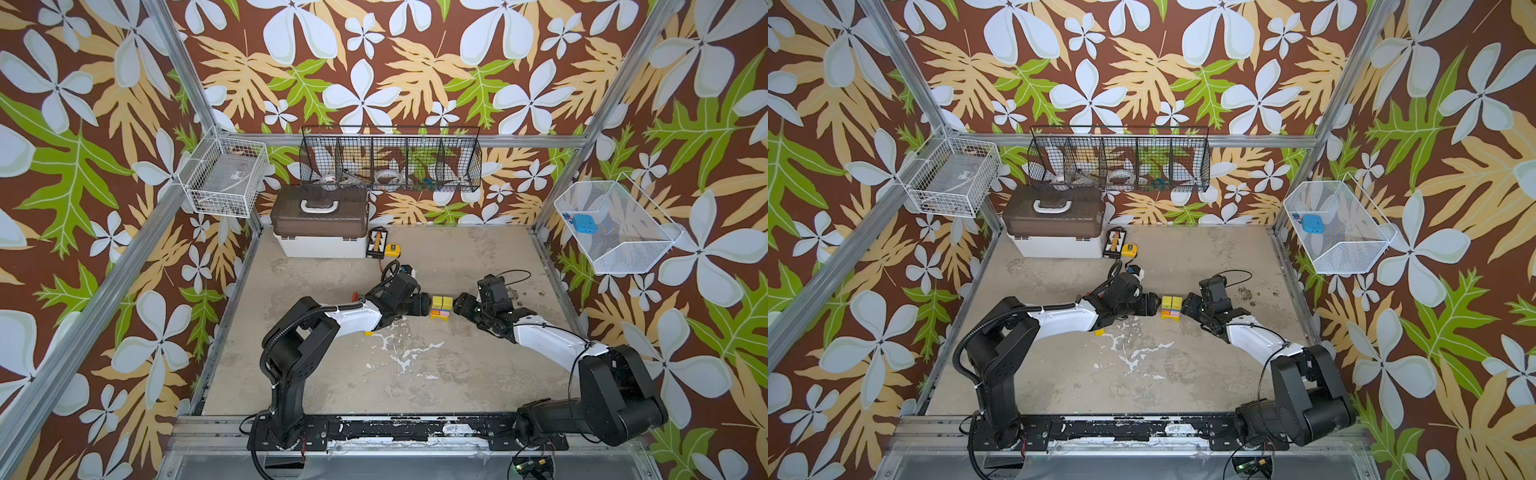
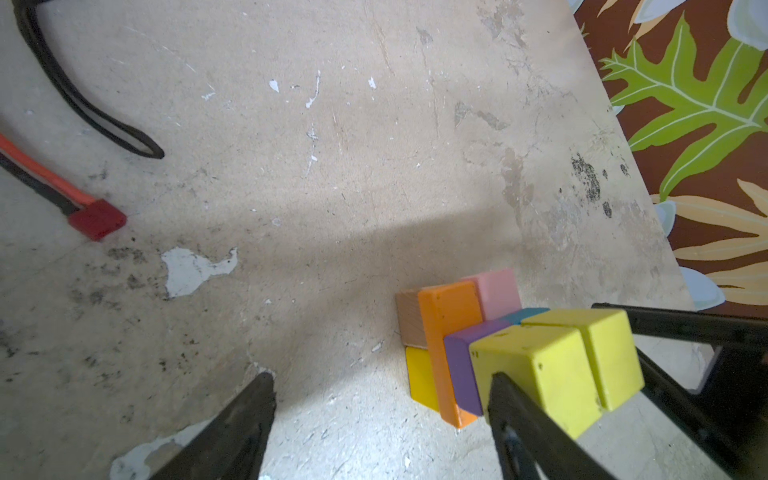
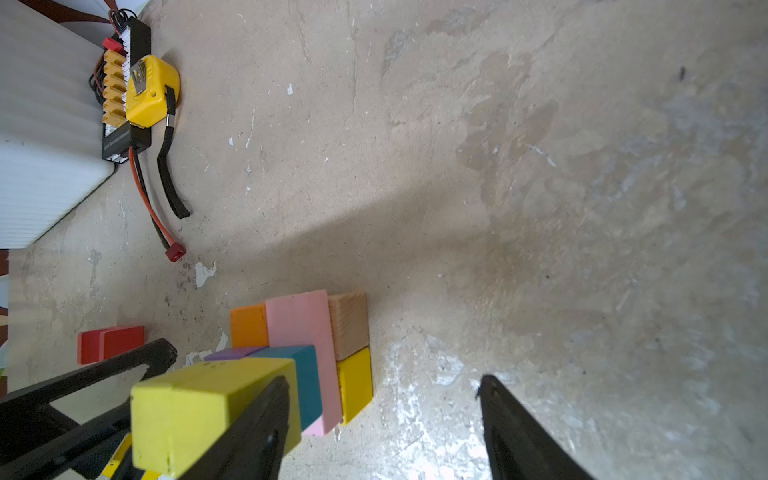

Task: Build the wood block tower

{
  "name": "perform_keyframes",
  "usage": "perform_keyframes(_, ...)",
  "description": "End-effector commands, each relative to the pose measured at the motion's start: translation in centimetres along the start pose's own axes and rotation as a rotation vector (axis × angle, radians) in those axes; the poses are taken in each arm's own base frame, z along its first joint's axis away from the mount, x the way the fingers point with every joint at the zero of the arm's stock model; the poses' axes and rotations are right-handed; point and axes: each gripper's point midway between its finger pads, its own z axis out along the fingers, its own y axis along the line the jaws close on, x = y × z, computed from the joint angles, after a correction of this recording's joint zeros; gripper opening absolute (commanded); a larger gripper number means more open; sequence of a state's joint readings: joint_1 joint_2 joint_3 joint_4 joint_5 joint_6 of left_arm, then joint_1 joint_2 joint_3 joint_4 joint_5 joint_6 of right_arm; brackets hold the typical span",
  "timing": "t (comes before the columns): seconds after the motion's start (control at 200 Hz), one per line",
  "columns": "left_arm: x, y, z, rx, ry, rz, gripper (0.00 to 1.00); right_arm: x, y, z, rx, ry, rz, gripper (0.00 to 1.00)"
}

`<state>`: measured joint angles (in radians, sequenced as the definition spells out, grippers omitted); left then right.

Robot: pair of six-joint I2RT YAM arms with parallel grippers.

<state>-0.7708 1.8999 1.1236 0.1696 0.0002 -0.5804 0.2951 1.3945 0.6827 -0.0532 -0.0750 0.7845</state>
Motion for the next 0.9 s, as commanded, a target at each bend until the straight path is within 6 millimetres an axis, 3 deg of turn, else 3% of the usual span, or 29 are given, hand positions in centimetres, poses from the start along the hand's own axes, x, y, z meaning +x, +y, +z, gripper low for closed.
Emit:
perform_keyframes(0.0, -0.32, 0.04, -0.04, -0.014, -0.011, 0.01, 0.82, -0.45, 0.4, 0.07, -0.011, -0.014, -0.006, 0.73)
perform_keyframes(0.896, -0.57, 0.19, 0.38, -0.034, -0.009, 0.02, 0.82, -0.35, 0.65, 0.12, -0.009, -0.008, -0.018, 0.73)
